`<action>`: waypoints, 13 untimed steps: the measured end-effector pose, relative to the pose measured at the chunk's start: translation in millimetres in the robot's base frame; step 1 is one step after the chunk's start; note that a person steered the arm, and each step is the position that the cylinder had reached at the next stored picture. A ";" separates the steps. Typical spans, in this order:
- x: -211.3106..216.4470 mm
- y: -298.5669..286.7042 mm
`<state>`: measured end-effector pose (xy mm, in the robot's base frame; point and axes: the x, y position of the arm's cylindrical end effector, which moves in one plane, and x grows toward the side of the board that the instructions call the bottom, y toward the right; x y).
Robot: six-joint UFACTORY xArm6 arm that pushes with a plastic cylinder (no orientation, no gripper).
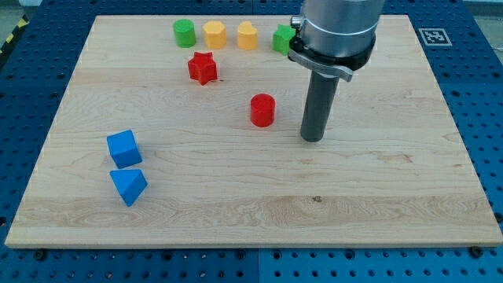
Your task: Move red circle diagonally to the green star
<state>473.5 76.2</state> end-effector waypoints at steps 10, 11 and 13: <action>-39.6 -71.7; -39.6 -80.0; -64.0 -84.2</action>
